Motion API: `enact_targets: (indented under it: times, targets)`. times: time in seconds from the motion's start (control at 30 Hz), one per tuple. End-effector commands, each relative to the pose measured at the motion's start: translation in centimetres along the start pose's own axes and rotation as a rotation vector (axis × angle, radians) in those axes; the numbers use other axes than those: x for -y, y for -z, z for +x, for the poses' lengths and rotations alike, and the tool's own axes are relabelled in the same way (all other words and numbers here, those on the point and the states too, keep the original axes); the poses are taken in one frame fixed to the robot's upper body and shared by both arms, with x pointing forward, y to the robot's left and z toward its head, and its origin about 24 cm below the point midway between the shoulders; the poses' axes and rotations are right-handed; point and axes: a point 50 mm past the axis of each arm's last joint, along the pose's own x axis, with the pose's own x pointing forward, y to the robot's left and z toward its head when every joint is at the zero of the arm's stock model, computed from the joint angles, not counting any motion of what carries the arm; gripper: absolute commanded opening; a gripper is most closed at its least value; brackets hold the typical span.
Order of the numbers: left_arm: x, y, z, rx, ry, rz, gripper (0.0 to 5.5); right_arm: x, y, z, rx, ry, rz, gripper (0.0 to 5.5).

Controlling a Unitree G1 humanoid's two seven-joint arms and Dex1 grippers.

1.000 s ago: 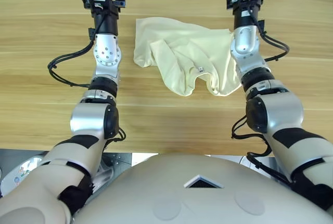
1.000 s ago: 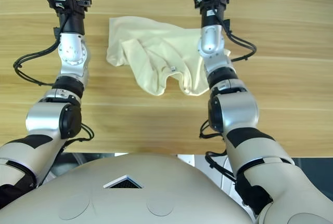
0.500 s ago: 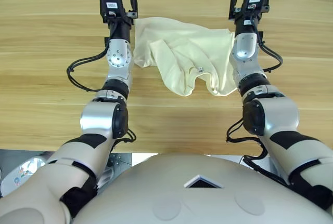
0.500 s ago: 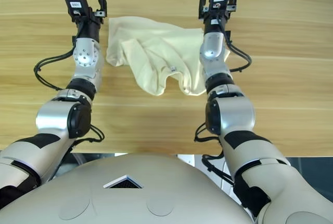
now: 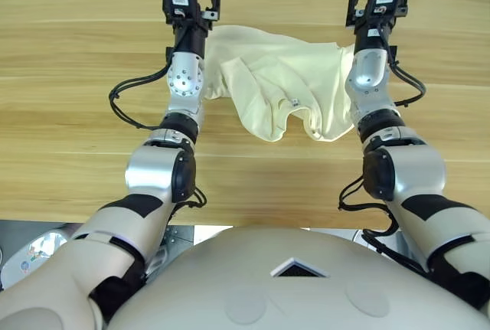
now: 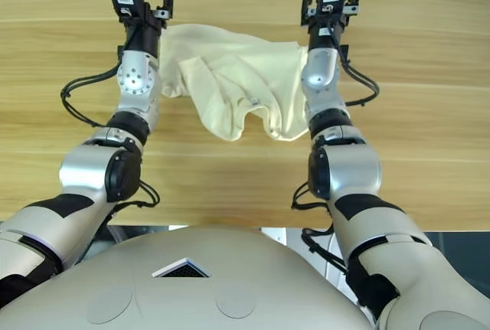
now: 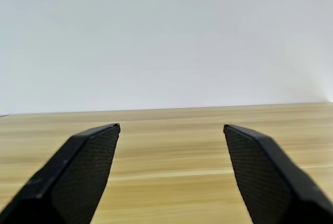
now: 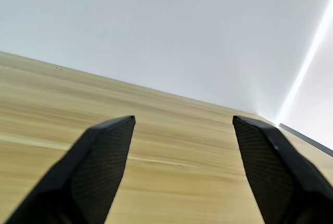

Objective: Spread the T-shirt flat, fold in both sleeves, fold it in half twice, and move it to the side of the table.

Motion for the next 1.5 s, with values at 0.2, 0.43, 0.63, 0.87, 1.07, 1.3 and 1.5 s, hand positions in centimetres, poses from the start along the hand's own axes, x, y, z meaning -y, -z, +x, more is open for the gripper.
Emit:
enact_targets:
  times: [0.2,0.43,0.63,0.87,1.07,1.3,1.5]
  targets:
    - [-0.3,-1.2,2.0,-0.006,-0.024,-0.043,3.7,1.4,-0.8,0.6,0.069,0.03,-0.074,3.49]
    - [0.4,-1.3,3.2,-0.08,-0.041,-0.077,3.7,0.8,-2.9,2.6,0.103,0.043,-0.034,3.49]
    - [-2.3,1.6,-0.8,-0.113,-0.101,0.015,3.7,0.5,-0.1,-1.0,0.089,0.015,0.058,3.49]
    - [-3.1,3.4,-4.3,-0.136,-0.125,0.051,3.7,1.0,3.1,-5.1,-0.006,-0.018,0.087,3.49]
    - [-3.1,3.3,-5.5,-0.089,-0.12,0.036,3.7,2.4,2.8,-5.9,0.058,0.031,0.098,3.49]
    - [-3.0,3.2,-5.8,-0.066,-0.123,0.03,3.7,3.3,1.9,-6.5,0.173,0.008,0.072,3.49]
    - [-2.9,2.9,-6.2,-0.025,-0.082,0.049,3.7,5.7,3.2,-8.3,0.142,-0.058,-0.049,3.49]
